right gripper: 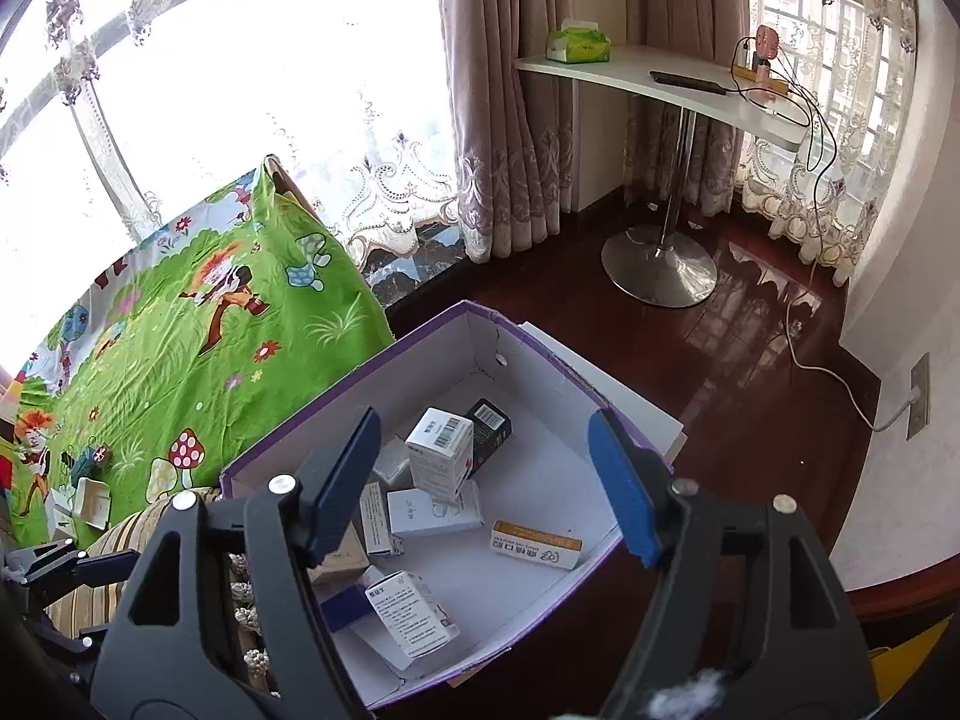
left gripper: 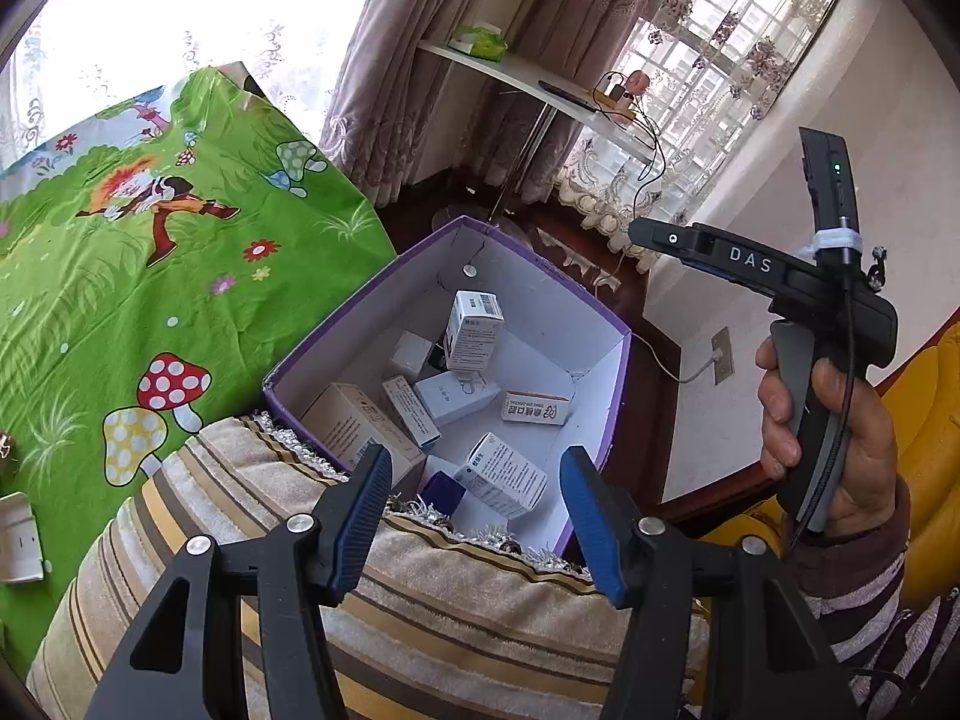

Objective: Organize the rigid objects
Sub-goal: 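Move both grippers back over the white cubes and white tray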

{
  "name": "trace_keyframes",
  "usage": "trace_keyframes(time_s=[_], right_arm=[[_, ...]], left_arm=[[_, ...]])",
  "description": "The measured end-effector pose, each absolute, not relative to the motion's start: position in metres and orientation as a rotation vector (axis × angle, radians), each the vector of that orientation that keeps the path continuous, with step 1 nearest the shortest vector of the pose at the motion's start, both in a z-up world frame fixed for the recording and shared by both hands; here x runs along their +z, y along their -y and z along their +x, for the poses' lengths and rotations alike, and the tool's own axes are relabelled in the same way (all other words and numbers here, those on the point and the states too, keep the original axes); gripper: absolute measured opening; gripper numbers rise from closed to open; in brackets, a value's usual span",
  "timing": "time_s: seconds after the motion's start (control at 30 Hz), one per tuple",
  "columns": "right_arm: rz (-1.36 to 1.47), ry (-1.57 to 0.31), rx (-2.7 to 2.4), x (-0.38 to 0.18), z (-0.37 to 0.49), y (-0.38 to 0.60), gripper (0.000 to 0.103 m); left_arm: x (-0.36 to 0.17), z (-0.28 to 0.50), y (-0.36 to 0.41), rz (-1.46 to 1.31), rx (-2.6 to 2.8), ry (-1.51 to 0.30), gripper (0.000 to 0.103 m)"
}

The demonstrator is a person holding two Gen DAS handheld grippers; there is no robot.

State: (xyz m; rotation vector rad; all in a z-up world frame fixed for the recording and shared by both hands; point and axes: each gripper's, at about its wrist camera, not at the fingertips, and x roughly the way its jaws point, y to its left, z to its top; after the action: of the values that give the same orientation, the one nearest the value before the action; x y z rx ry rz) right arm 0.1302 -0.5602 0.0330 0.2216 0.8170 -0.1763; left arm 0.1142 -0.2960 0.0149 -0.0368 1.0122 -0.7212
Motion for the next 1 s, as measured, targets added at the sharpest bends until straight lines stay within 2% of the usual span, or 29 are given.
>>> trace_keyframes(time_s=[0.1,0.17,0.23,0.43,0.63,1.0], right_arm=[[0.183,-0.765,-0.181,0.046,0.127,0.552,0.086],[0.149,-0.729,-0.193,0.054,0.125,0.545,0.095],[0.127,-0.698,-0.210,0.061,0.123,0.540,0.098],[0.110,-0.654,-0.197,0.071,0.123,0.524,0.099],[0.090,-0.571,-0.102,0.070,0.113,0.497,0.099],[0.070,-0.635,0.173,0.066,0.114,0.438,0.099]], left_arm=[[0.024,0.113,0.282,-0.053,-0.652,-0.968,0.060],[0.030,0.114,0.272,-0.053,-0.597,-0.944,0.060],[0.036,0.111,0.260,-0.062,-0.554,-0.901,0.062],[0.053,0.099,0.234,-0.010,-0.476,-0.759,0.063],[0.048,0.096,0.199,-0.113,-0.460,-0.767,0.063],[0.039,0.088,0.133,-0.276,-0.362,-0.792,0.063]])
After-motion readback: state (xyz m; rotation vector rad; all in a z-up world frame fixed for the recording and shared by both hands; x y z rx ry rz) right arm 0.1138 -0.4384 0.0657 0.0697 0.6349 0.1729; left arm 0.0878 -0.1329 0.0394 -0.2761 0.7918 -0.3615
